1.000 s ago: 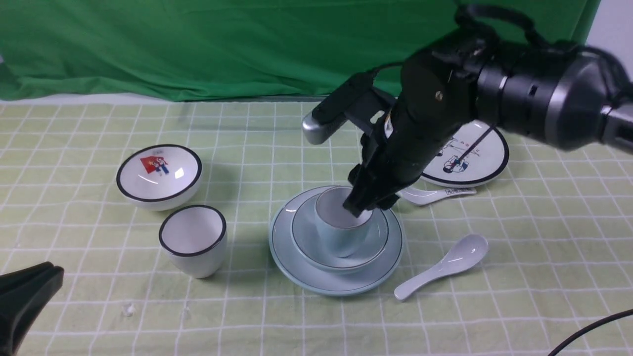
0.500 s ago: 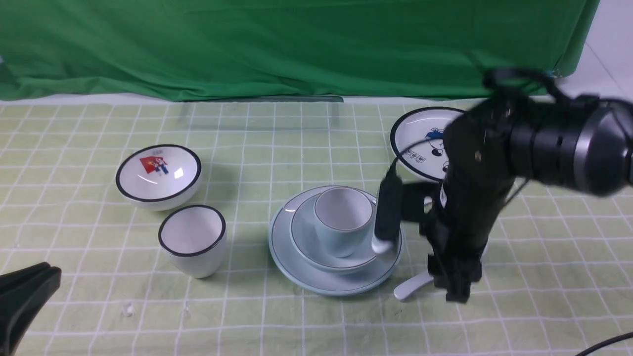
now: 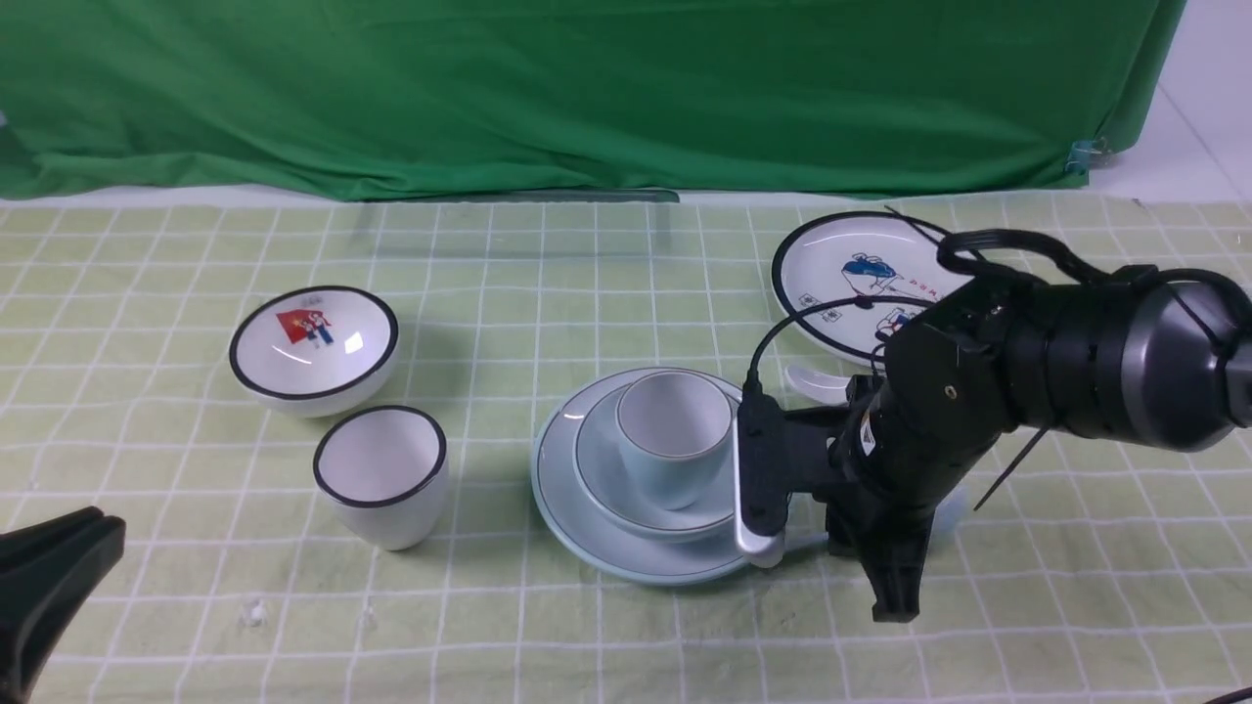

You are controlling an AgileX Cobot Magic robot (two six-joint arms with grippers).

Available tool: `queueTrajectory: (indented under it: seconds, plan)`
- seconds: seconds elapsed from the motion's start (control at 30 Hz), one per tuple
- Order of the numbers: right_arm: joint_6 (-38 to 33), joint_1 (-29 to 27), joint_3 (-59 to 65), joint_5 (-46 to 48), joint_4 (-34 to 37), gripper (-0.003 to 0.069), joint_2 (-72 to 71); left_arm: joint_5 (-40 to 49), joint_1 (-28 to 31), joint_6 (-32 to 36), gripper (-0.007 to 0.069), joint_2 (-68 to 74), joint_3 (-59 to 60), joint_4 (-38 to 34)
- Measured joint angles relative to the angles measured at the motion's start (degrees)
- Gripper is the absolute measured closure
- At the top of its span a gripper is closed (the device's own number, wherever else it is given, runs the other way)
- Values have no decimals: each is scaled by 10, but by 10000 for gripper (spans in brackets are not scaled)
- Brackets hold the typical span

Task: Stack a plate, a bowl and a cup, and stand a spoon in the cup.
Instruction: Use the right arm to grab a blue soup spoon, then use the right arm to put the blue soup spoon into the blue teacup in the middle

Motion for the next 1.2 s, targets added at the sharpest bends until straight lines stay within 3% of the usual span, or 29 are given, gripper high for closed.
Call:
queueTrajectory:
  seconds: [0.37,0.5,0.53,0.57,0.6,0.7,0.77,0.87,1.2]
  plan:
    - [0,0,1,77,12,582,-71,0,0,1,656,0,0,0]
    - [-4,-1,1,34,147,582,-141,-1,0,1,656,0,0,0]
    - [-6,-1,1,-7,248,582,-157,-6,0,1,656,0,0,1]
    - [-7,-1,1,-13,262,582,-158,-7,0,1,656,0,0,1]
    - [-20,0,1,-51,357,582,-161,-12,0,1,656,0,0,3]
    - [-74,8,1,-138,518,582,-141,-13,0,1,656,0,0,2]
    - [-94,16,1,-185,575,582,-120,-13,0,1,656,0,0,2]
    - [-108,27,-1,-246,614,582,-89,-13,0,1,656,0,0,3]
    - [-109,34,-26,-262,630,581,-65,-13,0,1,656,0,0,1]
